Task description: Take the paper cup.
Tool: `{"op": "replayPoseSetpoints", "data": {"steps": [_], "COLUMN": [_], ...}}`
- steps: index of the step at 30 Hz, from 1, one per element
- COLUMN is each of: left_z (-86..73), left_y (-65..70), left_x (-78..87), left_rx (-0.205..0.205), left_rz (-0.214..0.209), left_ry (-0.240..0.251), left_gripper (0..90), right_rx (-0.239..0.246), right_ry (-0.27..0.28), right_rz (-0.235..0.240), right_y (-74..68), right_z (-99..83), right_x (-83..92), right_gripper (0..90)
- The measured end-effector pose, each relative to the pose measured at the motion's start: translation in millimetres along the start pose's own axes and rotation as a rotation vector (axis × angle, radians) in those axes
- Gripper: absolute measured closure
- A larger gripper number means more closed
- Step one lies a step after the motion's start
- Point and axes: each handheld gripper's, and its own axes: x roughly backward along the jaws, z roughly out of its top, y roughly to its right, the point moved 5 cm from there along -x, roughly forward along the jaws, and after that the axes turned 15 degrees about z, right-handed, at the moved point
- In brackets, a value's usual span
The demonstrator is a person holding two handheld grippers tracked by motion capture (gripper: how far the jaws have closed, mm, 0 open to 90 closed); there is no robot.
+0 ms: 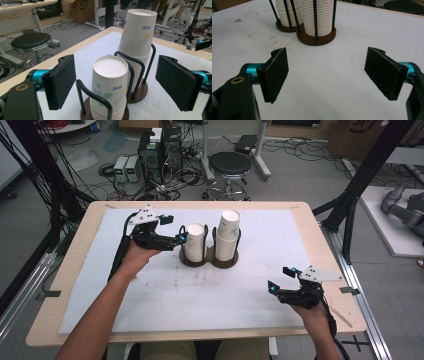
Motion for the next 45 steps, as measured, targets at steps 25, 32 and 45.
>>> {"op": "replayPoseSetpoints", "data": {"steps": [25,32,45], "left_z": [-12.8,-16.4,-7.3], "left_y": [6.9,7.5,3.1], "left_x": [-58.4,-62.6,-55.3], "left_rx": [-0.037,-0.028,0.004], "left_rz": [0.003,-0.020,-0.032], "left_ry": [-0.184,-0.198,-0.151], "left_gripper": [25.8,30.7,35.0], "right_rx": [-0.009,-0.010,-0.017], "right_ry": [0.000,0.002,0.001], "right_rz": [0.008,0.009,0.010], "right_y": [2.2,2.6,2.0], "right_z": [-2.0,-2.1,-2.2], "right_x": [0.7,0.8,0.5], "right_gripper": [19.9,19.9,19.9]}}
